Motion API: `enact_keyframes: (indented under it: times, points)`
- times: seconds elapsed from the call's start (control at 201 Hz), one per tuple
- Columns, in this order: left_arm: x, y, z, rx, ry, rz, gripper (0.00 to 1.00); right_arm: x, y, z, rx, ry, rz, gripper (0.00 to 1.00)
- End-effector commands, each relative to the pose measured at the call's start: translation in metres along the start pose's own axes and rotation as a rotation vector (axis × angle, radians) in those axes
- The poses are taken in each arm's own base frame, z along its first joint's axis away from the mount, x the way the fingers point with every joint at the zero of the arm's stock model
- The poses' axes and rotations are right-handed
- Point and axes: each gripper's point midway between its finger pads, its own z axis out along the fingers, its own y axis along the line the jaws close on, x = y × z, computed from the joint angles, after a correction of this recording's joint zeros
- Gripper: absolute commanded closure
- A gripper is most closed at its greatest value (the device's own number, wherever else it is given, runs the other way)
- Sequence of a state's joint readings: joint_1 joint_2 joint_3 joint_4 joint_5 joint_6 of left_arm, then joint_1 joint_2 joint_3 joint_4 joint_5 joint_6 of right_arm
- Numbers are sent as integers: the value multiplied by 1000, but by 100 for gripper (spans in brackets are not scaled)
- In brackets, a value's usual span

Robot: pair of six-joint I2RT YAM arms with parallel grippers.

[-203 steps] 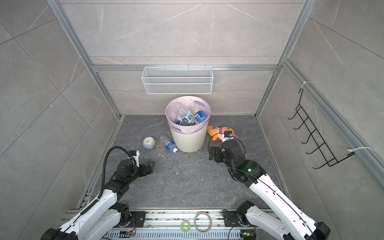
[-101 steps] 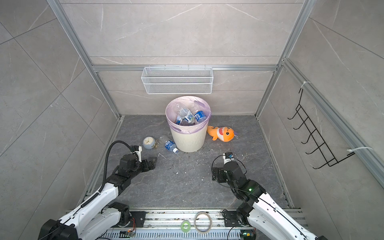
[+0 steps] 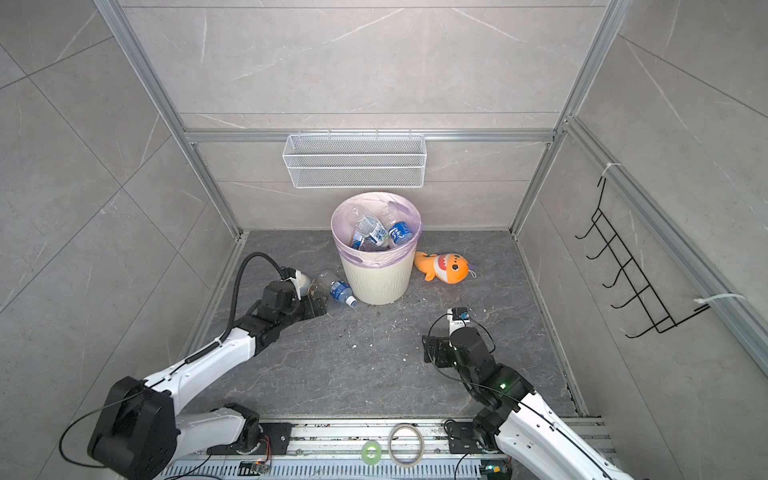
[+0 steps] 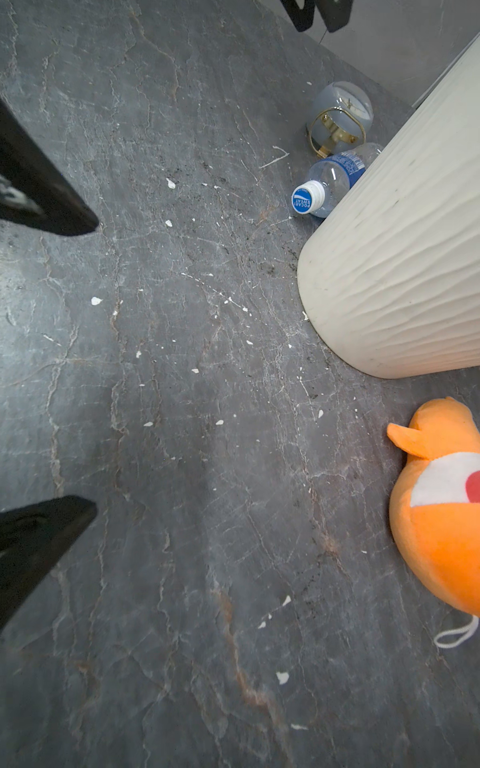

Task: Throw the plastic bottles in the bin
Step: 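Lower the left gripper onto the last blue-labelled bottle by the bin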

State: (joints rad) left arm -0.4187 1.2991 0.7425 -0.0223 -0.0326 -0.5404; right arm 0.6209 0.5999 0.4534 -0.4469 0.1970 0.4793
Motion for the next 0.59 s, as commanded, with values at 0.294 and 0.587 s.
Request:
enact_keyframes:
  times: [0.294,0.587]
  points:
    - [-43,-27,53,-31,42,-223,4,-2,-1,2,10,-9,10,1]
    - [-36,-26,79,-47,69,-365,8,-2,-1,2,15,-12,11,1]
